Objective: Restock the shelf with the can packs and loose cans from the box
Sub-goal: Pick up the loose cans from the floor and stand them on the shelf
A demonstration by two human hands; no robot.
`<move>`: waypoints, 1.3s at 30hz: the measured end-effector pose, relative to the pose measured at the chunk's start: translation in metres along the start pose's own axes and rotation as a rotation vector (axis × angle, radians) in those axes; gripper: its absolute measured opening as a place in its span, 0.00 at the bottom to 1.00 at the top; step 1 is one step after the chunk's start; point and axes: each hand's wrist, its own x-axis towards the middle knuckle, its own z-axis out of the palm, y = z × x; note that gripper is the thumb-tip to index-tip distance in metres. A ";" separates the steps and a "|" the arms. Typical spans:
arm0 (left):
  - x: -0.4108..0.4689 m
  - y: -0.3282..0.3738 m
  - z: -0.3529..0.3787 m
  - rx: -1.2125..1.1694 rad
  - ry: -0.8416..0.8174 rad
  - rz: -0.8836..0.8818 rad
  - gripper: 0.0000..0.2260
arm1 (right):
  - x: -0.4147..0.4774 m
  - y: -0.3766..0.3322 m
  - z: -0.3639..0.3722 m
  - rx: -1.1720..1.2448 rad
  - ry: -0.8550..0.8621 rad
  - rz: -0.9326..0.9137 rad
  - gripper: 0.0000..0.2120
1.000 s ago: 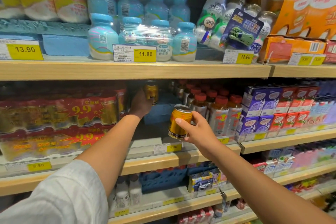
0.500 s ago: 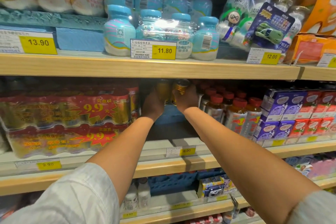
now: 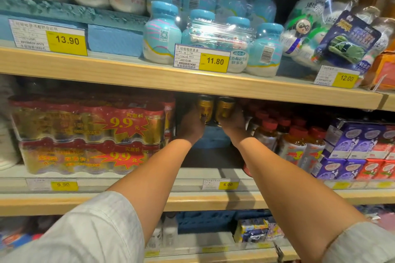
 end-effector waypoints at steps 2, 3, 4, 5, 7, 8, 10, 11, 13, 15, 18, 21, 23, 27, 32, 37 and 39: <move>0.001 0.000 0.002 0.005 0.006 -0.012 0.18 | -0.002 0.008 0.002 -0.057 -0.015 0.003 0.25; 0.001 0.000 0.003 0.004 0.006 -0.020 0.19 | -0.003 0.010 0.003 -0.077 -0.009 0.004 0.24; 0.002 0.000 0.003 0.004 0.002 -0.025 0.19 | -0.004 0.011 0.004 -0.084 0.001 0.006 0.23; 0.002 -0.001 0.004 0.003 -0.005 -0.026 0.19 | -0.005 0.013 0.005 -0.081 0.013 0.008 0.24; 0.002 -0.003 0.005 0.004 -0.001 -0.014 0.18 | -0.005 0.015 0.007 -0.049 0.035 0.009 0.28; 0.001 -0.005 0.005 0.001 0.007 -0.009 0.18 | -0.005 0.018 0.008 -0.034 0.046 0.005 0.30; 0.001 -0.006 0.007 -0.001 0.024 0.001 0.20 | -0.007 0.018 0.009 -0.018 0.058 -0.012 0.31; 0.001 -0.007 0.007 0.002 0.030 0.004 0.20 | -0.009 0.017 0.009 -0.015 0.056 -0.018 0.29; 0.002 -0.007 0.008 0.010 0.033 0.004 0.20 | -0.009 0.018 0.010 -0.019 0.057 -0.022 0.25; 0.003 -0.007 0.009 0.017 0.026 0.002 0.21 | -0.007 0.021 0.012 -0.033 0.082 -0.014 0.25; 0.004 -0.007 0.009 0.020 0.015 -0.003 0.23 | -0.004 0.025 0.015 -0.053 0.111 0.010 0.28; 0.006 -0.006 0.009 0.029 0.002 -0.018 0.22 | -0.002 0.025 0.018 -0.083 0.125 0.033 0.28; 0.009 -0.006 0.009 0.035 -0.010 -0.018 0.21 | -0.001 0.025 0.020 -0.090 0.137 0.052 0.28; 0.011 -0.005 0.009 0.033 -0.021 -0.035 0.20 | -0.003 0.021 0.018 -0.107 0.112 0.072 0.29; 0.006 0.001 0.008 0.013 -0.057 -0.065 0.27 | -0.011 0.016 0.014 -0.169 0.021 0.099 0.37; -0.006 0.007 0.003 -0.010 -0.027 -0.122 0.40 | -0.027 0.010 0.010 -0.169 0.003 0.157 0.40; -0.016 0.013 -0.002 0.004 -0.027 -0.171 0.42 | -0.035 0.008 0.007 -0.152 0.001 0.165 0.40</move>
